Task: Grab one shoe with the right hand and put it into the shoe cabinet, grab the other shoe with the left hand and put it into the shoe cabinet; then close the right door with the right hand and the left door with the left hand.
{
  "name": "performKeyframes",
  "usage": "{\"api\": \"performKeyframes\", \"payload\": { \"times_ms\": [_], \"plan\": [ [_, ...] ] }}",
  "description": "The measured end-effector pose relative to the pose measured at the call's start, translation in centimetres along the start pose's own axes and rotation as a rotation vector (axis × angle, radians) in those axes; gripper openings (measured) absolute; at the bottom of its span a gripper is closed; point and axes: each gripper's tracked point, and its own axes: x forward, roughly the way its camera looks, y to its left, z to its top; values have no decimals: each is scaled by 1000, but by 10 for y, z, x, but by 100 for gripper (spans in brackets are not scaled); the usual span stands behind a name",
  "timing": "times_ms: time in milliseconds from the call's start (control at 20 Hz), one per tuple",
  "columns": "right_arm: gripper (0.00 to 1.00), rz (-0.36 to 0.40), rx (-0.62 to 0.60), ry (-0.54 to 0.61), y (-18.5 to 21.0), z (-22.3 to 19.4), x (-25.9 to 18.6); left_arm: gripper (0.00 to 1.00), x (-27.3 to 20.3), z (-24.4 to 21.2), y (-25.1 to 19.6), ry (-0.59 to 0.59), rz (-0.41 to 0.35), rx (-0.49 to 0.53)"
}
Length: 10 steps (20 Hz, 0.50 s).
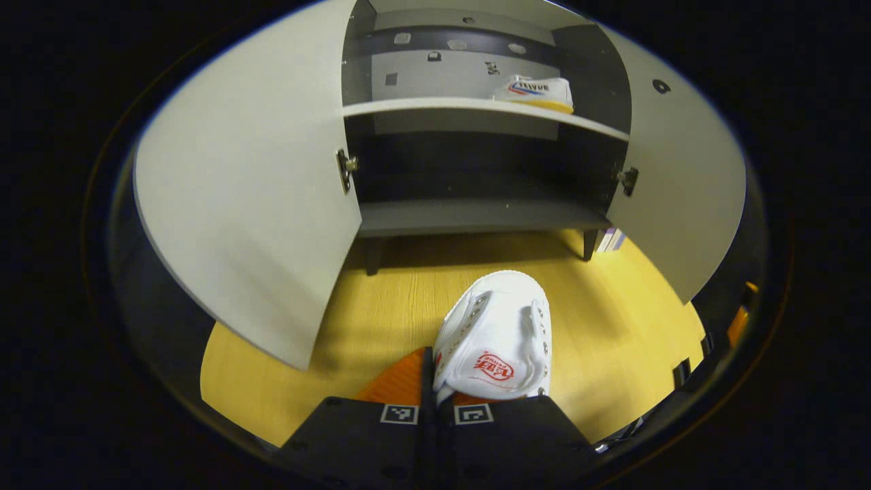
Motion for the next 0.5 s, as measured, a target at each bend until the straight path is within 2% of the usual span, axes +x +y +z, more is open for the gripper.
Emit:
{"api": "performKeyframes", "payload": {
  "times_ms": [200,350,500],
  "plan": [
    [98,52,5,-29,4,-4,12,5,-22,96,-2,-94,25,-94],
    [99,85,9,-46,7,-7,22,5,-36,175,-2,-193,39,-73],
    [99,137,24,-19,14,-22,30,5,-29,239,0,-255,71,-59]
  ]
}}
